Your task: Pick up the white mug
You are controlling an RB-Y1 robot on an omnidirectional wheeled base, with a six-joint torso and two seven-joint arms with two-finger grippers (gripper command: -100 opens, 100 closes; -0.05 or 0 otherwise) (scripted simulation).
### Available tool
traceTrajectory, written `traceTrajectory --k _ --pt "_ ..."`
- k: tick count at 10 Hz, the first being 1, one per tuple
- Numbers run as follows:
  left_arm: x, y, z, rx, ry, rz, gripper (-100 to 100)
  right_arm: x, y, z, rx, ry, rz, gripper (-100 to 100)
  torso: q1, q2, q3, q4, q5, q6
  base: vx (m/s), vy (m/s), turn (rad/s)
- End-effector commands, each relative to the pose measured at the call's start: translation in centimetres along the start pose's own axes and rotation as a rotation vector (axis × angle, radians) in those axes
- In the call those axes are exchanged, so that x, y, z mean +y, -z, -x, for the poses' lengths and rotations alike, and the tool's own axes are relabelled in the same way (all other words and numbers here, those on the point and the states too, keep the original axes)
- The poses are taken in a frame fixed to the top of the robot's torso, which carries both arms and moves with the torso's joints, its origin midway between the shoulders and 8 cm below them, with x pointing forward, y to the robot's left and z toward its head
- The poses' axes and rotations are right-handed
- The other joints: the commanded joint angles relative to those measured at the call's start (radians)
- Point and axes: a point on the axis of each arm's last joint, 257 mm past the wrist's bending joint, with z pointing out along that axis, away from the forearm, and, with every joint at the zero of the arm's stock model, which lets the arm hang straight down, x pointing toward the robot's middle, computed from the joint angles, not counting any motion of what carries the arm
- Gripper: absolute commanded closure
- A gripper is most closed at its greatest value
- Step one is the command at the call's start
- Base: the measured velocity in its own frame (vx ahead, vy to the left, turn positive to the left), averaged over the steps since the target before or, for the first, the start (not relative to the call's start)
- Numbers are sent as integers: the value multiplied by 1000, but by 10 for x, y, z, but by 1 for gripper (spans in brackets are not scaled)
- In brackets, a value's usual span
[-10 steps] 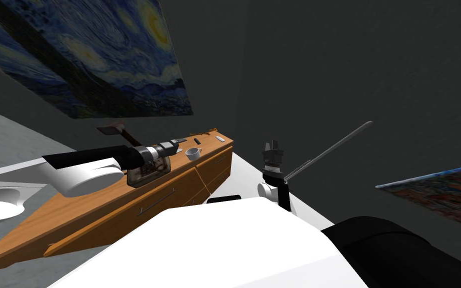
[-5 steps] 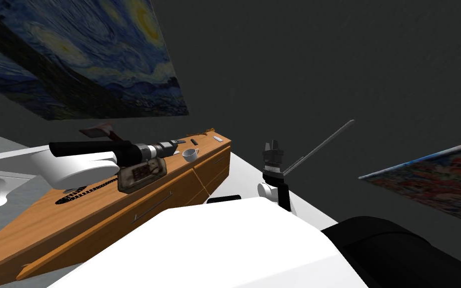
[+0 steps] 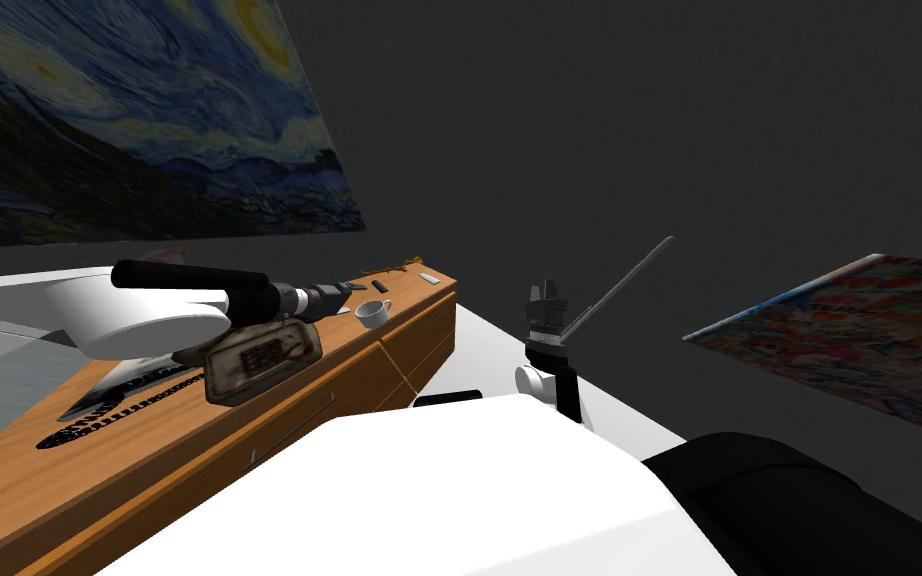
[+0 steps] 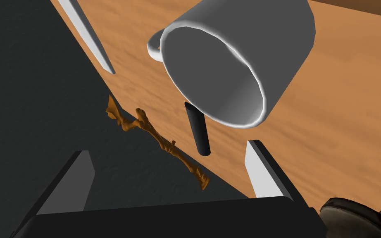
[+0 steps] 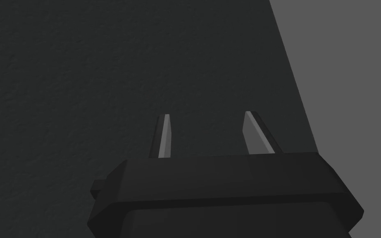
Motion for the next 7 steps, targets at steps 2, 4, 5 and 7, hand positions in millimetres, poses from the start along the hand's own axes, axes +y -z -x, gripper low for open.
traceTrajectory --k 2,4,5,7 --pt "13 4 2 17 35 106 -100 0 0 0 0 0 0 0 0 0 0 0 0 -1 3 16 -112" --pt "20 5 2 20 25 147 -100 0 0 0 0 0 0 0 0 0 0 0 0 -1 2 12 -49" --pt "28 9 2 29 52 207 -100 0 0 0 0 0 0 0 0 0 0 0 0 -1 4 8 -154" --pt "37 14 2 36 68 276 -100 0 0 0 0 0 0 0 0 0 0 0 0 -1 4 15 -96"
